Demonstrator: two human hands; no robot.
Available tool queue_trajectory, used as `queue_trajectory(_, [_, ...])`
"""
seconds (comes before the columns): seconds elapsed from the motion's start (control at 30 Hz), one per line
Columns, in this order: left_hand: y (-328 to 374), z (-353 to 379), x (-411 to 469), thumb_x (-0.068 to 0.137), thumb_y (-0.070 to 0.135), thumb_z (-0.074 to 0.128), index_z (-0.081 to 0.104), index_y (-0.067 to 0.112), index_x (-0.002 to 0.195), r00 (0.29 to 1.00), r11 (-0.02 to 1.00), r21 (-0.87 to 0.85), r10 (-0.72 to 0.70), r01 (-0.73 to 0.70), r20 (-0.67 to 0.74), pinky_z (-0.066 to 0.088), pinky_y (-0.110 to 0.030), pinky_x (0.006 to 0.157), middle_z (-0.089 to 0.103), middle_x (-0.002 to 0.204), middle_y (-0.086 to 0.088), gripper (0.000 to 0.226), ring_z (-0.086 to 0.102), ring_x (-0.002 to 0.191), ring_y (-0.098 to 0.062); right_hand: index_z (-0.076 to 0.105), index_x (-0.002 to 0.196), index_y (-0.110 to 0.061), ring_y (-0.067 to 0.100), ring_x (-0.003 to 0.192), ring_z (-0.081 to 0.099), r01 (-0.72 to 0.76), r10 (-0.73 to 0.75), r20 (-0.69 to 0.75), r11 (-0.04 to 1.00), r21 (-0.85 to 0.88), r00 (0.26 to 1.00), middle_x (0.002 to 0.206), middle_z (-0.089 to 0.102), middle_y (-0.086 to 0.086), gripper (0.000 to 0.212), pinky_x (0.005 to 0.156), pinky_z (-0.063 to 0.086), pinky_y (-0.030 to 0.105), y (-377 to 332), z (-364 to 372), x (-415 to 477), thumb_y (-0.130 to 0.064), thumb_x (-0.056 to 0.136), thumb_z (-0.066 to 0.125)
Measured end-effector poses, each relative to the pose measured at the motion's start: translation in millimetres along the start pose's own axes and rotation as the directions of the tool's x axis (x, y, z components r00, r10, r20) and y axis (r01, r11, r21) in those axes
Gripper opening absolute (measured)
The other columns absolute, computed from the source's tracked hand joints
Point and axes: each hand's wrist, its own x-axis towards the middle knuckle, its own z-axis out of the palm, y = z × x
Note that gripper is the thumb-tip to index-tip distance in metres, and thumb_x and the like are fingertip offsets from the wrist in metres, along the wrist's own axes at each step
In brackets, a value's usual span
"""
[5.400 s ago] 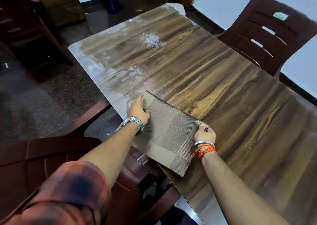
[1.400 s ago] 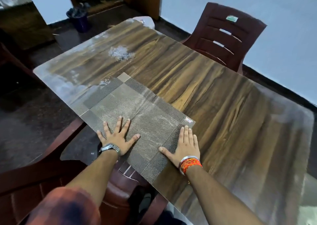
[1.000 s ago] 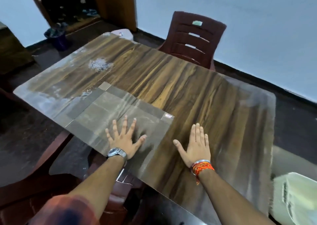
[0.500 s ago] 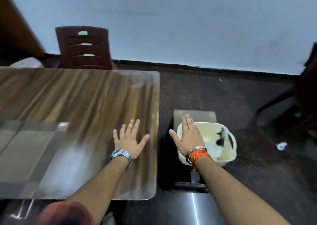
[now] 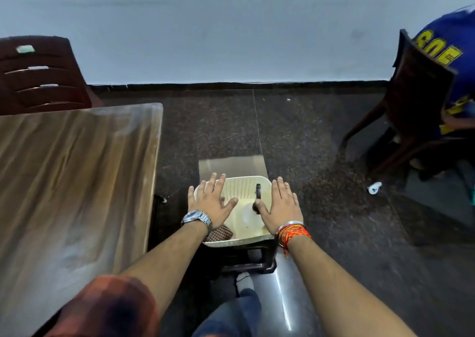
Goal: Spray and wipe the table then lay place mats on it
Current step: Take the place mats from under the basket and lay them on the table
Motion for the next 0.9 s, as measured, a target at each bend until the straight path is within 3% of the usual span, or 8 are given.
queue_trajectory(0.27, [39.2, 19.9, 84.1, 0.090, 0.070, 0.026, -0.006, 0.034, 0.153, 0.991, 0.996, -0.008, -0.089, 0.090, 0.098, 0.000, -0.053, 0.118, -0.003, 0.162, 0.007, 0.079, 0.008, 0.148, -0.025, 0.015, 0.155, -0.012, 0.023, 0.152, 0.006, 0.053, -0.037, 0.232, 0.997, -0.063, 0.972, 0.165, 0.001, 0.004, 0.074, 0.123, 0.008, 0.042, 58.1, -14.3, 84.1, -0.051, 0.097, 0.040])
queue_trajectory(0.4, [46.8, 15.7, 113.3, 0.090, 0.069, 0.026, -0.005, 0.032, 0.153, 0.984, 0.989, -0.006, -0.146, 0.148, 0.097, 0.000, -0.052, 0.118, -0.002, 0.163, 0.007, 0.079, 0.011, 0.148, -0.025, 0.020, 0.154, -0.011, 0.024, 0.151, 0.009, 0.087, -0.071, 0.233, 0.994, -0.062, 0.970, 0.165, 0.005, 0.006, 0.072, 0.123, 0.011, 0.043, 66.7, -19.6, 133.2, -0.049, 0.097, 0.042])
queue_trajectory(0.57, [59.0, 20.8, 136.6, 0.091, 0.069, 0.025, -0.002, 0.032, 0.154, 0.961, 0.964, -0.059, -0.251, 0.259, 0.119, 0.000, -0.052, 0.118, -0.001, 0.163, 0.007, 0.078, 0.013, 0.147, -0.026, 0.019, 0.154, -0.010, 0.025, 0.151, 0.009, 0.235, -0.212, 0.317, 0.971, -0.037, 0.925, 0.165, 0.007, 0.007, 0.072, 0.123, 0.011, 0.043, 58.1, -12.2, 185.8, -0.048, 0.096, 0.043])
queue_trajectory(0.77, [82.7, 39.8, 173.1, 0.091, 0.068, 0.027, 0.002, 0.029, 0.154, 0.881, 0.884, -0.080, -0.445, 0.460, 0.160, -0.004, -0.054, 0.117, 0.003, 0.163, 0.006, 0.078, 0.018, 0.147, -0.025, 0.017, 0.155, -0.009, 0.025, 0.151, 0.010, 0.485, -0.421, 0.443, 0.874, -0.037, 0.792, 0.165, 0.009, 0.008, 0.073, 0.123, 0.013, 0.042, 70.3, -3.4, 257.6, -0.046, 0.097, 0.043])
queue_trajectory(0.9, [108.0, 44.9, 192.8, 0.091, 0.069, 0.028, 0.000, 0.030, 0.154, 0.769, 0.774, -0.073, -0.606, 0.629, 0.202, -0.007, -0.054, 0.116, 0.005, 0.162, 0.006, 0.080, 0.019, 0.147, -0.023, 0.019, 0.154, -0.009, 0.028, 0.150, 0.013, 0.607, -0.518, 0.536, 0.795, 0.014, 0.666, 0.165, 0.008, 0.007, 0.073, 0.122, 0.016, 0.042, 96.6, -14.6, 317.7, -0.044, 0.097, 0.046])
